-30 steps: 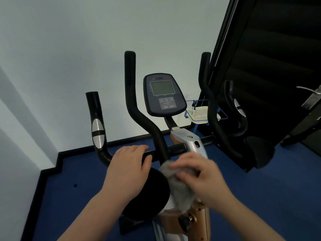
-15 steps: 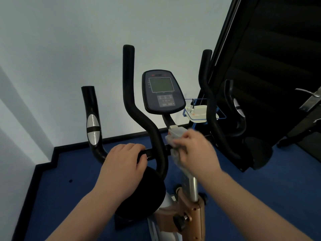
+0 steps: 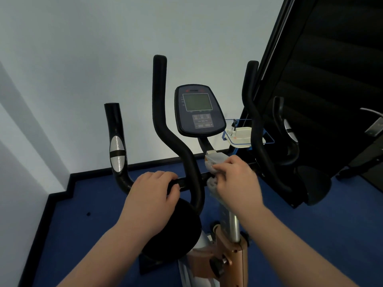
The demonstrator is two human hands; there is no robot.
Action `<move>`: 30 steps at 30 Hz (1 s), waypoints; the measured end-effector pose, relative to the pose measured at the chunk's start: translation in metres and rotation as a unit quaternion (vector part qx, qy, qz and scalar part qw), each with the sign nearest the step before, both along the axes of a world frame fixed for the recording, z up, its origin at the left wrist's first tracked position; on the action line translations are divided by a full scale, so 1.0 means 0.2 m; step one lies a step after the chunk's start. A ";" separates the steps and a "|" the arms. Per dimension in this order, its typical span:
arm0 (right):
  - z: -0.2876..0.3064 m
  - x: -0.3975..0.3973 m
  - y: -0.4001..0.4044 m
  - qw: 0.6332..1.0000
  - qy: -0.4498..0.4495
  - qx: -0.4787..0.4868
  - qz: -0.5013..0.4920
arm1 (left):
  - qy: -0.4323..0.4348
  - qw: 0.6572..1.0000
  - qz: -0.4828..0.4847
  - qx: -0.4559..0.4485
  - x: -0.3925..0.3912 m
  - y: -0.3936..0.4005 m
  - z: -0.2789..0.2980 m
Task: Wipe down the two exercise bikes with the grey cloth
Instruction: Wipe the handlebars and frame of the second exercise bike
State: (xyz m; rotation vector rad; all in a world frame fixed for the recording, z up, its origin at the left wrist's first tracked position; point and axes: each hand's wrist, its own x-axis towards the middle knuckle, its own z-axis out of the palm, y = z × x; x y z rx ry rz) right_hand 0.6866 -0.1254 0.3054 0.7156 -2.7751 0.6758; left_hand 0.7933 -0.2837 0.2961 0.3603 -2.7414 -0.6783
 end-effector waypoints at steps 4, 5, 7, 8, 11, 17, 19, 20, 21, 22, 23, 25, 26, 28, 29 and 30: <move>-0.03 0.09 -0.10 0.997 -0.036 -0.063 0.008 | 0.005 1.000 0.005 -0.004 0.00 0.00 0.00; -0.03 0.08 -0.09 0.997 -0.041 -0.056 0.027 | 0.007 1.000 0.005 -0.005 0.00 0.00 0.00; 0.00 0.04 -0.02 0.997 -0.044 -0.008 0.058 | 0.008 1.000 0.004 -0.004 0.00 0.00 0.00; 0.01 0.02 0.01 0.997 -0.034 0.022 0.061 | 0.009 1.000 0.005 -0.002 0.00 0.00 0.00; 0.02 -0.01 0.03 0.997 -0.010 0.060 0.039 | 0.013 1.000 0.009 0.006 0.00 0.01 0.01; 0.19 -0.07 -0.04 0.978 0.042 -0.181 0.097 | 0.059 0.995 0.079 0.023 0.06 0.01 0.04; 0.25 -0.04 -0.11 0.959 0.066 -0.167 0.221 | 0.089 0.990 0.108 0.019 0.09 0.00 0.03; 0.25 -0.01 -0.15 0.952 0.074 -0.106 0.279 | 0.102 0.988 0.116 0.021 0.10 0.00 0.02; 0.24 0.02 -0.18 0.942 0.079 -0.030 0.326 | 0.114 0.986 0.119 0.025 0.12 0.00 0.01; 0.20 0.04 -0.21 0.929 0.079 0.035 0.360 | 0.124 0.985 0.120 0.031 0.14 0.00 0.01; 0.17 0.04 -0.21 0.920 0.067 0.075 0.378 | 0.129 0.983 0.122 0.037 0.16 -0.01 0.00; 0.14 0.01 -0.18 0.915 0.031 0.085 0.394 | 0.119 0.984 0.125 0.043 0.19 -0.02 -0.01; 0.15 -0.01 -0.16 0.911 0.022 0.082 0.403 | 0.105 0.986 0.120 0.041 0.21 -0.03 -0.01; 0.16 -0.04 -0.14 0.898 0.021 0.093 0.430 | 0.073 0.992 0.096 0.038 0.23 -0.06 -0.03; 0.17 -0.05 -0.15 0.891 0.026 0.105 0.442 | 0.065 0.993 0.085 0.042 0.24 -0.07 -0.05; 0.17 -0.05 -0.17 0.887 0.031 0.118 0.446 | 0.065 0.994 0.079 0.049 0.26 -0.08 -0.06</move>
